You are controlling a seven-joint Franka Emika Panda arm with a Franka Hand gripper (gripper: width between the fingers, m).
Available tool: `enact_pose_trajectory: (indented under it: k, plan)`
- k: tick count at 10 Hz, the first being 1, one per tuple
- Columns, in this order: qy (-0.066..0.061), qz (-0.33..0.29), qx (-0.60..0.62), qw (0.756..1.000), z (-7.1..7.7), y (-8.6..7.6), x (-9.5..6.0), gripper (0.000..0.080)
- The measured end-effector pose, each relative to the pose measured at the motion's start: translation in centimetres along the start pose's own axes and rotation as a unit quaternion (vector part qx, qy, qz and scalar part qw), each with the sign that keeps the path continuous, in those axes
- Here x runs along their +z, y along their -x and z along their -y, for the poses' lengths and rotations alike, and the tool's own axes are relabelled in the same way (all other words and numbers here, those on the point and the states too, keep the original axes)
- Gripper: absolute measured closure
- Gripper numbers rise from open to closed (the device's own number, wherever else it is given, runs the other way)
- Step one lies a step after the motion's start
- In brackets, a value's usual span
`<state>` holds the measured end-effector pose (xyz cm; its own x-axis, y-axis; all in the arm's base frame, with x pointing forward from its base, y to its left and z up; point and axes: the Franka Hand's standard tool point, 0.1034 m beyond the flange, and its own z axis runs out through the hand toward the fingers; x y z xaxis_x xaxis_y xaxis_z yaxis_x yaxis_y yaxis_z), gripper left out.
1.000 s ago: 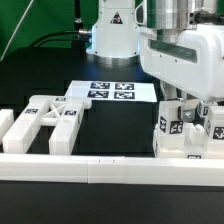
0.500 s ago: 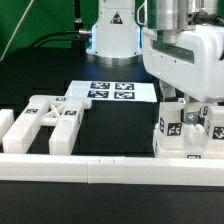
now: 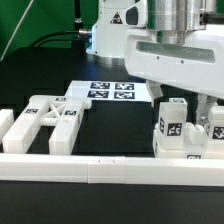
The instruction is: Assemble chair
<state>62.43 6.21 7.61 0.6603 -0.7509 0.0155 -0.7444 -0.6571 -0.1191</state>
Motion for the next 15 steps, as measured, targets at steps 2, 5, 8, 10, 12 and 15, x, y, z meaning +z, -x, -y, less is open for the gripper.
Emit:
enact_pose_trajectory:
  k: [2, 5, 8, 10, 12, 15]
  plan:
    - [0.0, 0.001, -0.07, 0.998, 0.11, 0.1, 0.03, 0.0151]
    - [0.0, -0.001, -0.187, 0.982, -0.26, -0.41, 0.11, 0.0151]
    - [0.002, -0.001, -0.304, 0.953, -0.45, -0.61, 0.13, 0.0151]
    - [0.015, -0.005, -0.415, 0.91, -0.49, -0.65, 0.13, 0.0151]
    - [0.022, -0.006, -0.482, 0.876, -0.61, -0.81, 0.12, 0.0151]
    - [0.027, -0.006, -0.517, 0.856, -0.66, -0.86, 0.12, 0.0459]
